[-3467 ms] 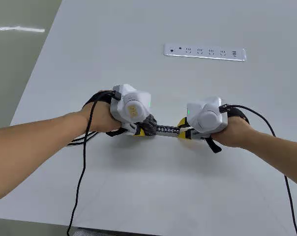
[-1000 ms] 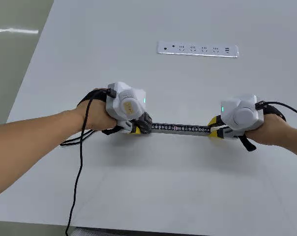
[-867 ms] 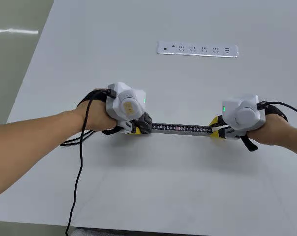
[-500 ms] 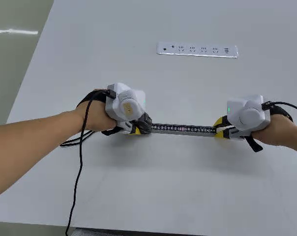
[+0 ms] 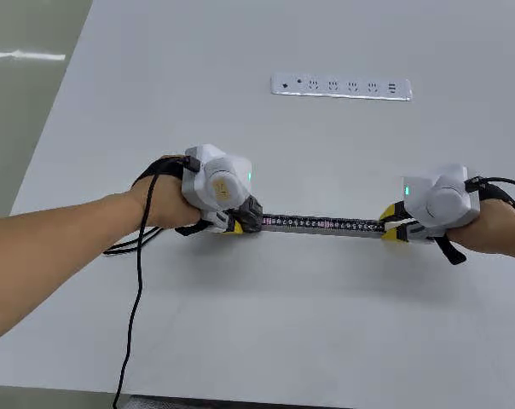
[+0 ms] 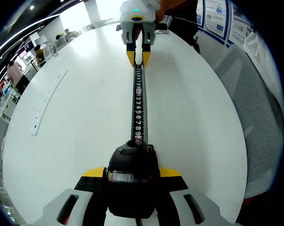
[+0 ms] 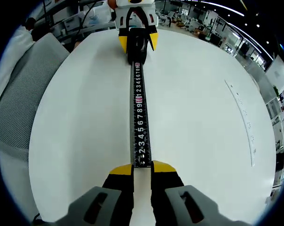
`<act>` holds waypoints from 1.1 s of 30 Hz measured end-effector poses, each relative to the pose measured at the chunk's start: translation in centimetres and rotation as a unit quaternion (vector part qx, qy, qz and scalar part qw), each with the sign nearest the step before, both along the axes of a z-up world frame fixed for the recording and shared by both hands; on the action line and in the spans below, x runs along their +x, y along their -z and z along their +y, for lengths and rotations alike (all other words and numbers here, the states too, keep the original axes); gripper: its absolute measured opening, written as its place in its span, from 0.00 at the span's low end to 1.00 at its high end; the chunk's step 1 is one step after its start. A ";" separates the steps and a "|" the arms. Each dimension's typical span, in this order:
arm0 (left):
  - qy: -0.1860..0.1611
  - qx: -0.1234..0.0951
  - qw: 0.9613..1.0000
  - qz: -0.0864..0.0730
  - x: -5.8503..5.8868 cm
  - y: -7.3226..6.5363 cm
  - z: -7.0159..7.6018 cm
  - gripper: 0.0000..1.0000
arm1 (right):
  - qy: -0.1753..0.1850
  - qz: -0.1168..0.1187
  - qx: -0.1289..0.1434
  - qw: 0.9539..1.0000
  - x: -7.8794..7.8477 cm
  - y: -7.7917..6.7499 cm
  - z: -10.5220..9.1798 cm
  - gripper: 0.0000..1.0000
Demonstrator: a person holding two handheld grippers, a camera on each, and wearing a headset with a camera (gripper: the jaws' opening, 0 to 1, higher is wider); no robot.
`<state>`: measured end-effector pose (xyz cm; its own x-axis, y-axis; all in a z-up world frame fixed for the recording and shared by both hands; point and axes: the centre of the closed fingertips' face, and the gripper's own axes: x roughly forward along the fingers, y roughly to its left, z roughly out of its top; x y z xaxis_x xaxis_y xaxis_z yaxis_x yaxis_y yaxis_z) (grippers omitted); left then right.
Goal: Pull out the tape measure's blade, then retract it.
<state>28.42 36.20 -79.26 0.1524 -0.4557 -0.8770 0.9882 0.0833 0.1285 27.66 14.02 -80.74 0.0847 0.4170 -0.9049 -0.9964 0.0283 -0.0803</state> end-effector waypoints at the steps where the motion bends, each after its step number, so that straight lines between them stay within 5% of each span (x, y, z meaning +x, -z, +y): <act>1: 0.000 0.000 1.000 0.000 0.0 0.0 0.0 0.37 | 0.001 0.000 -0.001 1.000 0.0 0.0 -0.1 0.11; 33: 0.002 0.000 1.000 0.000 -0.1 0.0 -0.1 0.37 | 0.013 -0.002 -0.009 1.000 0.0 -0.1 -2.5 0.11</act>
